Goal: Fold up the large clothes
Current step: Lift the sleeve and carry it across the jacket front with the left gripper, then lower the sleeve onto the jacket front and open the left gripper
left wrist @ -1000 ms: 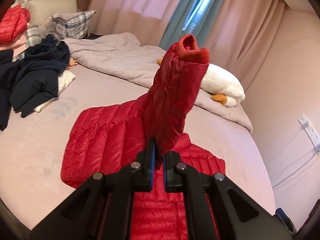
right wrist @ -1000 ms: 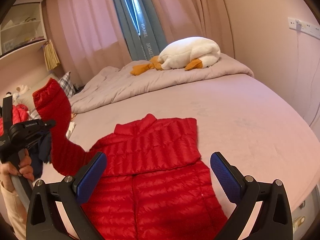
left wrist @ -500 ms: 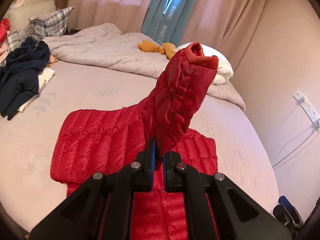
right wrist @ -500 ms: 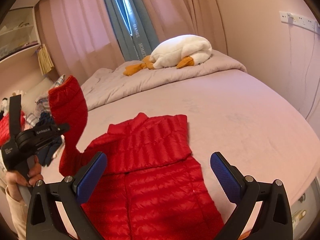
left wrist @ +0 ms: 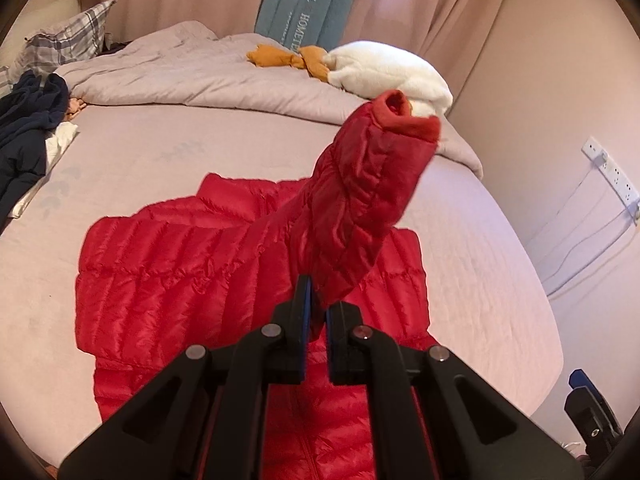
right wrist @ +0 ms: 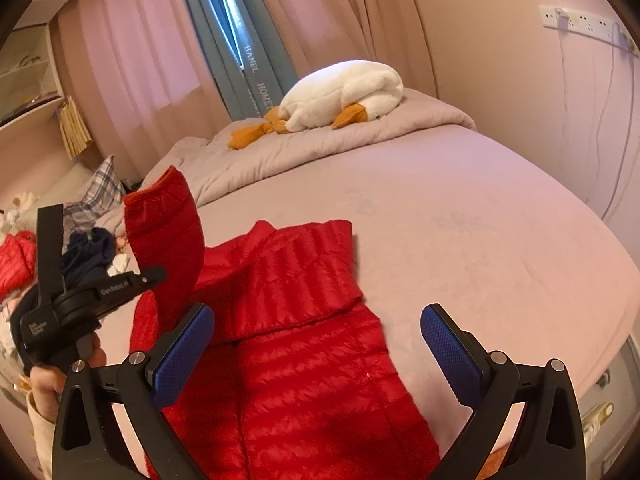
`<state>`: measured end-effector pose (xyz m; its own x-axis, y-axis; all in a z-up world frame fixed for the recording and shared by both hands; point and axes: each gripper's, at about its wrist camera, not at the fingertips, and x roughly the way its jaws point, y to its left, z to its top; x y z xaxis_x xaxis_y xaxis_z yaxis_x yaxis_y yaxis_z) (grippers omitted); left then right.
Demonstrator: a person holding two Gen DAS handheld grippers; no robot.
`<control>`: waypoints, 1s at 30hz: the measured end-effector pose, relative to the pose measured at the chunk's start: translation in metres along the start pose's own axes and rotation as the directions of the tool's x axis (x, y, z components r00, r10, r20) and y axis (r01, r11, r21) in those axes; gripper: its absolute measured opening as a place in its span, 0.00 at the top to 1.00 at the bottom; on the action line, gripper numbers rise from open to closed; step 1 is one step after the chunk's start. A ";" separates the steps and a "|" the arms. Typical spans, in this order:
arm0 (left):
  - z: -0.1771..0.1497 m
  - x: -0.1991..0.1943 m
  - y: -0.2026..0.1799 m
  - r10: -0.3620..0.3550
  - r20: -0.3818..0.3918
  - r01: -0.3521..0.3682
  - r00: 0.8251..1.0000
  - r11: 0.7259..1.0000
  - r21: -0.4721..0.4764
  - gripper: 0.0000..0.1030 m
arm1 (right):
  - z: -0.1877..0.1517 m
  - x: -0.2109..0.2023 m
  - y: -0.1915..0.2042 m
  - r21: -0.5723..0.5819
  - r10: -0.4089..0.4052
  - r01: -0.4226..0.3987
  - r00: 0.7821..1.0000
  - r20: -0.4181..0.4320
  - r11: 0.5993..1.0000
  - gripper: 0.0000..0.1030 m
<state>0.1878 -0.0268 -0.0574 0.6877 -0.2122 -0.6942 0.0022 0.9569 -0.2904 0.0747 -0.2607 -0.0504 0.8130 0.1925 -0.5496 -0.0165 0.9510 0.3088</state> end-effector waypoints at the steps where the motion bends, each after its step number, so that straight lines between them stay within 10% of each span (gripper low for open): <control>1: -0.001 0.003 -0.001 0.000 -0.008 0.000 1.000 1.000 0.002 0.95 | 0.000 0.001 -0.001 0.003 -0.001 0.001 1.000 -0.002 1.000 0.01; 30: -0.036 0.075 -0.020 -0.007 -0.218 0.012 0.976 1.000 0.021 0.93 | -0.008 0.014 -0.018 0.038 -0.045 0.047 0.997 -0.067 0.998 0.01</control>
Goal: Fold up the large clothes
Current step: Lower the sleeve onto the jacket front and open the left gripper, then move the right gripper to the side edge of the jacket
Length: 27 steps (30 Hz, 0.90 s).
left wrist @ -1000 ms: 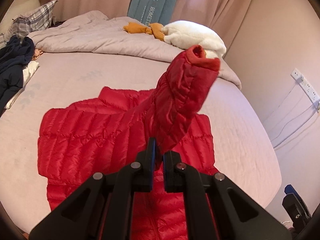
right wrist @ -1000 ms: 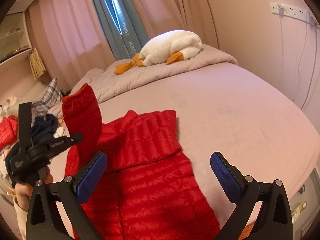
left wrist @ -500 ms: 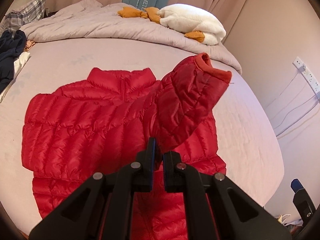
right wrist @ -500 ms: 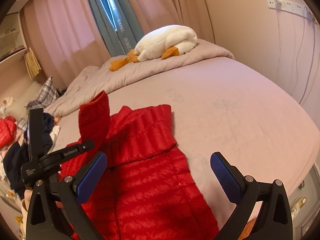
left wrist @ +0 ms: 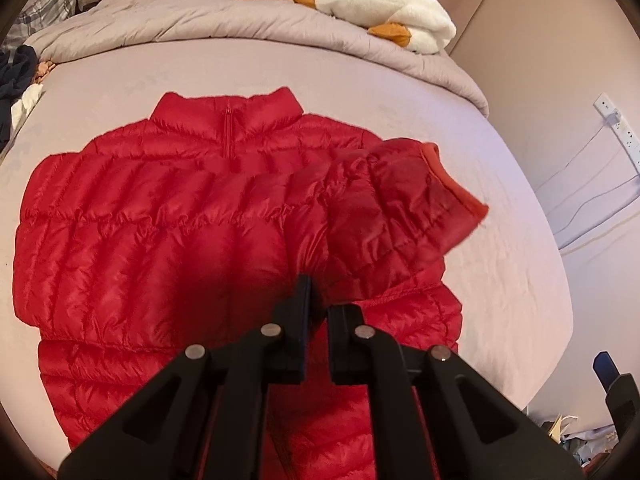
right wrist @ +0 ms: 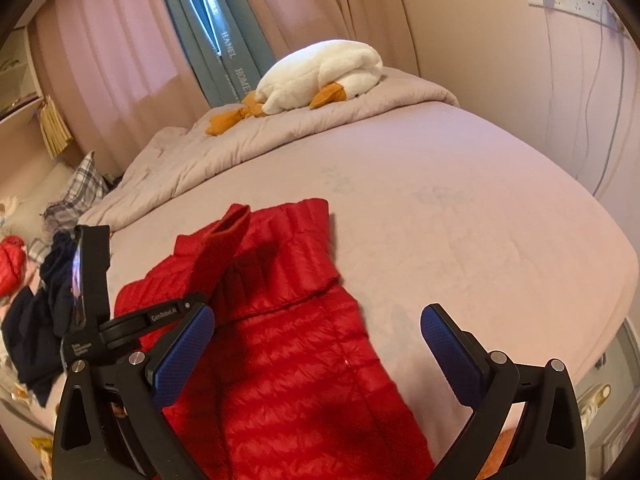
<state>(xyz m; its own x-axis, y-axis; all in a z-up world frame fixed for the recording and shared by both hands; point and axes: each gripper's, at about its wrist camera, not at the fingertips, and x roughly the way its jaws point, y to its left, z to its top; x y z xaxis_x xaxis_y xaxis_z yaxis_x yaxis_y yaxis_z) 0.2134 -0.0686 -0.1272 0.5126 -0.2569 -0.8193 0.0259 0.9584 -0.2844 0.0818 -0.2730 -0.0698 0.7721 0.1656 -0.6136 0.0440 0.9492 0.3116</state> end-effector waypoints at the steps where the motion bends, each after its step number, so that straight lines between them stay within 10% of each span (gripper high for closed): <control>1: -0.001 0.000 0.000 0.002 -0.012 -0.002 1.000 1.000 0.003 0.93 | 0.000 0.001 0.000 0.003 -0.001 0.002 1.000 -0.005 1.000 0.01; 10: -0.003 -0.030 0.004 -0.059 0.007 0.059 0.998 0.998 -0.008 0.46 | -0.001 0.006 0.003 0.013 0.007 -0.007 1.000 -0.027 1.000 0.01; 27: -0.025 -0.145 0.082 0.065 0.233 -0.028 0.970 0.987 -0.159 0.26 | -0.006 -0.009 0.024 -0.050 0.038 -0.038 0.999 0.005 0.998 0.01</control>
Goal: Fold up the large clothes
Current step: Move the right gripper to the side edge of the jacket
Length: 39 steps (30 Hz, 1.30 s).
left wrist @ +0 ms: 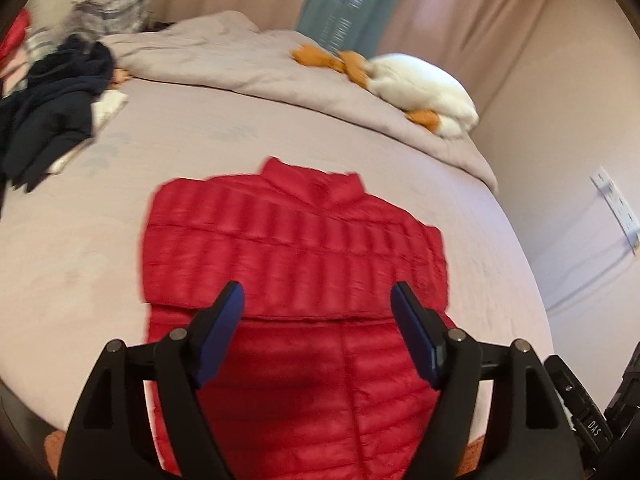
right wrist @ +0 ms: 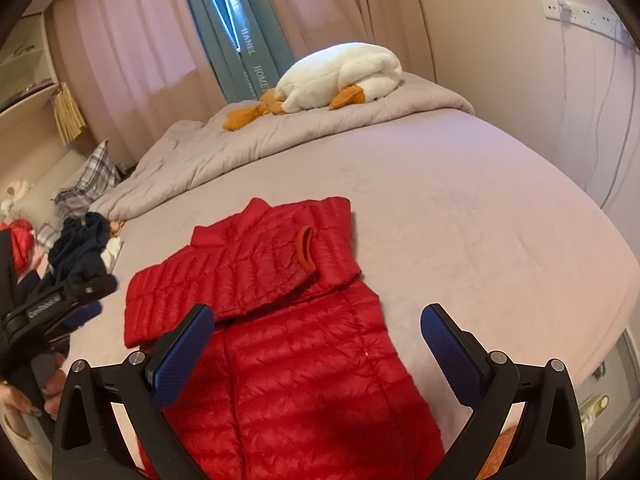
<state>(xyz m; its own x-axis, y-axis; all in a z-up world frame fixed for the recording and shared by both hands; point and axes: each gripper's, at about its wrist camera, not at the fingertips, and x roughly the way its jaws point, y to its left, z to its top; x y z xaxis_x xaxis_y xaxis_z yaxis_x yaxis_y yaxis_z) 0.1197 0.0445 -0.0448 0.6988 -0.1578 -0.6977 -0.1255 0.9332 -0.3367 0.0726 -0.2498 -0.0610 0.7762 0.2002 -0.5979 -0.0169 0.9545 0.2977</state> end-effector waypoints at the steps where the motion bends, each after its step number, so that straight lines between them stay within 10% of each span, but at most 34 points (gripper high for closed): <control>1: -0.001 -0.005 0.006 0.010 0.008 -0.010 1.000 1.000 -0.010 0.25 | 0.000 -0.001 0.002 -0.004 0.002 -0.002 1.000 0.003 1.000 0.01; 13: -0.025 -0.030 0.068 0.048 0.015 -0.045 0.999 0.988 -0.149 0.22 | -0.004 -0.023 0.055 -0.176 0.044 -0.033 0.997 0.057 0.984 0.01; 20: -0.027 -0.031 0.095 0.127 0.010 -0.123 0.992 0.973 -0.195 0.22 | -0.002 -0.039 0.120 -0.358 0.240 -0.212 0.970 0.034 0.909 0.01; 30: -0.028 -0.011 0.121 0.190 -0.032 -0.192 0.981 0.958 -0.211 0.22 | 0.036 0.014 0.130 -0.320 0.299 -0.308 0.951 -0.079 0.896 0.01; 39: -0.026 0.010 0.141 0.195 -0.076 -0.208 0.978 0.951 -0.228 0.22 | 0.062 0.112 0.086 -0.268 0.033 -0.086 0.980 -0.196 0.960 0.59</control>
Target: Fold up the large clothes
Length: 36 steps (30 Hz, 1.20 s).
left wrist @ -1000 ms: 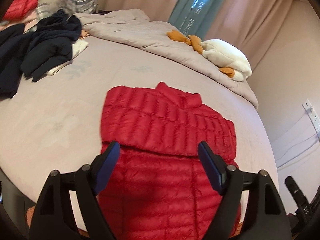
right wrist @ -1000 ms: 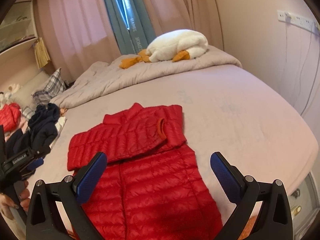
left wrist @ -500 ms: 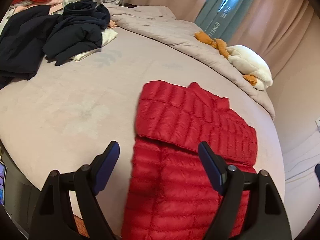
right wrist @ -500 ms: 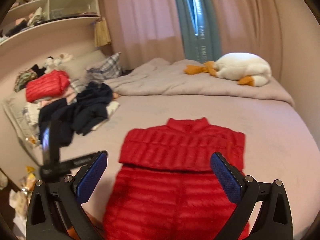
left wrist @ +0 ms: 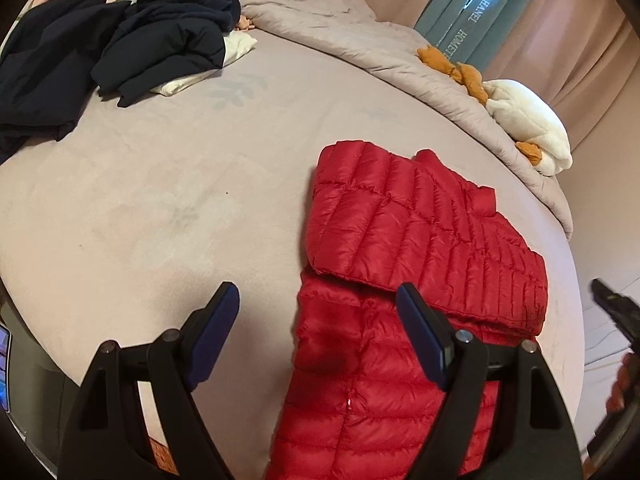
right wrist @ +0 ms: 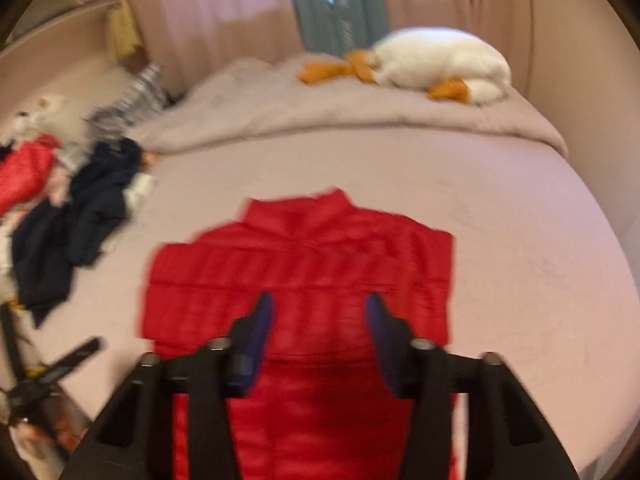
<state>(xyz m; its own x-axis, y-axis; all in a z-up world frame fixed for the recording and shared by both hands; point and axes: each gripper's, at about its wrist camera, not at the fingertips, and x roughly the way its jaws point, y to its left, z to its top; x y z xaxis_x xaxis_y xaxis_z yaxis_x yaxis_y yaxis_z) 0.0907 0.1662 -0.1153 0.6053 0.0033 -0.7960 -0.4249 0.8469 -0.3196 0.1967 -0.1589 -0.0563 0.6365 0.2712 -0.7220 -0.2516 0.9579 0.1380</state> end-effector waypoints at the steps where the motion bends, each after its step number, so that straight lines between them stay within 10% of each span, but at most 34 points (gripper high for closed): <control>1: 0.000 0.002 0.000 0.003 -0.003 -0.003 1.000 1.000 0.000 0.22 | 0.000 0.009 -0.006 0.011 -0.013 0.013 1.000 -0.024 1.000 0.59; 16: 0.011 0.026 -0.005 0.008 -0.036 -0.008 0.999 1.000 -0.006 0.22 | -0.008 0.095 -0.048 0.103 -0.005 0.033 0.965 -0.263 0.994 0.59; 18: 0.013 0.027 -0.005 0.003 -0.033 -0.004 0.999 1.000 -0.020 0.22 | -0.011 0.098 -0.044 0.081 -0.014 0.037 0.964 -0.264 0.996 0.74; 20: 0.015 0.028 -0.008 -0.008 -0.035 0.008 0.999 1.000 -0.015 0.22 | -0.010 0.095 -0.044 0.067 -0.004 0.022 0.968 -0.250 0.998 0.90; 36: 0.043 0.059 -0.055 -0.059 -0.039 0.060 0.998 0.997 0.051 0.23 | 0.045 -0.004 -0.050 0.010 -0.067 0.066 0.996 0.052 0.998 0.93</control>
<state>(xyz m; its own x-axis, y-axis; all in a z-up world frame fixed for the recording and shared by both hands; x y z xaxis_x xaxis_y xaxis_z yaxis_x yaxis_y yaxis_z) 0.1784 0.1422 -0.1222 0.6026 -0.0669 -0.7952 -0.3527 0.8716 -0.3405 0.2391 -0.2034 -0.0298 0.6887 0.2113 -0.6936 -0.2015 0.9747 0.0968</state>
